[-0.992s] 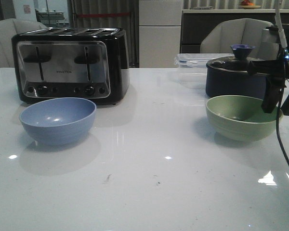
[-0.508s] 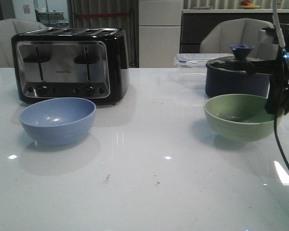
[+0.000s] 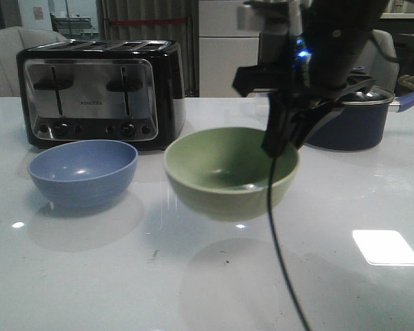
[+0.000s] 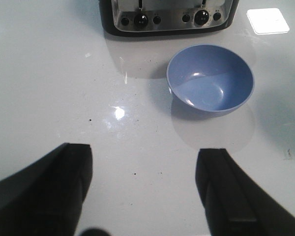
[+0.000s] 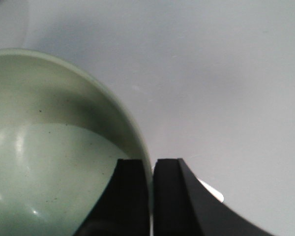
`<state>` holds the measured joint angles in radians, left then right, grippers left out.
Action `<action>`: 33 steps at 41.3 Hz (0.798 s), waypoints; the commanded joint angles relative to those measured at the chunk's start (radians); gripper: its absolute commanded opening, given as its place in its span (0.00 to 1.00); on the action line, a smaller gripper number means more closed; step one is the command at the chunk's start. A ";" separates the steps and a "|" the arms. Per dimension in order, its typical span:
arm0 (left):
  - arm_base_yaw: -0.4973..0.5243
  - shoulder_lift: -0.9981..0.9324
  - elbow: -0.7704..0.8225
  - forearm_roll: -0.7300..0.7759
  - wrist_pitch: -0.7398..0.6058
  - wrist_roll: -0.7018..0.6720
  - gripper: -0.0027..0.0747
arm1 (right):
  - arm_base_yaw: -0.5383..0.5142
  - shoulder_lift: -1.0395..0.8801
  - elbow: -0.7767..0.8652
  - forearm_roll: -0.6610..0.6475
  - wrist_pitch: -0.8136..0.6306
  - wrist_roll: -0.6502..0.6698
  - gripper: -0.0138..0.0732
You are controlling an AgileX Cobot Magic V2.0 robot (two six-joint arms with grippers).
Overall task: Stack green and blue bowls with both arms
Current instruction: 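Drag the green bowl with the right gripper toward the table centre, then open the right gripper and lift it away from the green bowl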
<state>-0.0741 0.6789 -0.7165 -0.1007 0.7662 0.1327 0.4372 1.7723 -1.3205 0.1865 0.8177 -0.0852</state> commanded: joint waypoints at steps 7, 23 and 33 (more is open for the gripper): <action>0.002 0.003 -0.033 -0.007 -0.065 -0.007 0.69 | 0.059 0.027 -0.026 0.005 -0.062 -0.012 0.22; 0.002 0.003 -0.033 -0.007 -0.065 -0.007 0.69 | 0.058 0.052 -0.046 -0.012 -0.056 -0.012 0.60; 0.002 0.003 -0.033 -0.007 -0.069 -0.007 0.69 | 0.065 -0.100 -0.038 -0.019 -0.025 -0.053 0.64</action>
<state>-0.0741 0.6789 -0.7165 -0.1007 0.7662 0.1327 0.4979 1.8071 -1.3397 0.1690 0.8102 -0.0980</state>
